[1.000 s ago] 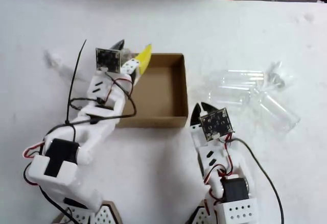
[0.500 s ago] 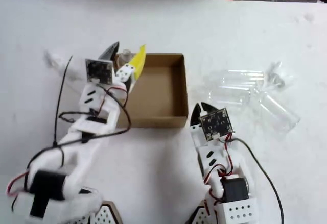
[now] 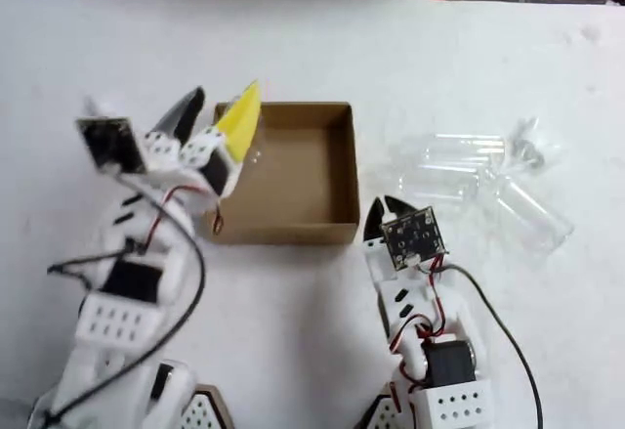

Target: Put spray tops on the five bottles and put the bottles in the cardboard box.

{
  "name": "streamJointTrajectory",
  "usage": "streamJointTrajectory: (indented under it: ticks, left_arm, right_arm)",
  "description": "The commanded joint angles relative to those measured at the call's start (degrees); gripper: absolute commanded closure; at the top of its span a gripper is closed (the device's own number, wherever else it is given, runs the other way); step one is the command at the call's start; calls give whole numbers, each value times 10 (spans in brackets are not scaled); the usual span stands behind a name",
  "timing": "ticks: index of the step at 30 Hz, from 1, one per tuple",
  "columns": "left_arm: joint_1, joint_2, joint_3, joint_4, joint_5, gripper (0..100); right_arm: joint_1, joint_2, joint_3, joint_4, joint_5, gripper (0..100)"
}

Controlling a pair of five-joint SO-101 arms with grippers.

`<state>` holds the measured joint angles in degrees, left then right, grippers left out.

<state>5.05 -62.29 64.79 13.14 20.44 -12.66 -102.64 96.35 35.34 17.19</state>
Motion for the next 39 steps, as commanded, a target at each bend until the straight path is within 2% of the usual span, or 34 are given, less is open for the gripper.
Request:
streamJointTrajectory:
  ticks: [1,6,9,14,18,34,37,39]
  left_arm:
    - [-9,-121,-1,113,14,758]
    - [-9,-206,-1,272,12,759]
    - [-9,-211,11,329,11,758]
    - [-35,-209,92,329,15,758]
    - [-34,-209,128,269,16,759]
    - [-37,-210,135,258,8,759]
    - [-38,-210,141,260,-50,759]
    - [-38,-210,148,258,-83,759]
  right_arm:
    - [7,2,4,0,7,984]
    - [7,2,4,0,7,984]
    - [7,2,4,0,7,984]
    - [7,2,4,-1,7,984]
    - [7,2,4,-2,7,984]
    - [1,2,4,0,4,984]
    - [0,2,4,7,-7,984]
    - [-14,3,4,9,-47,983]
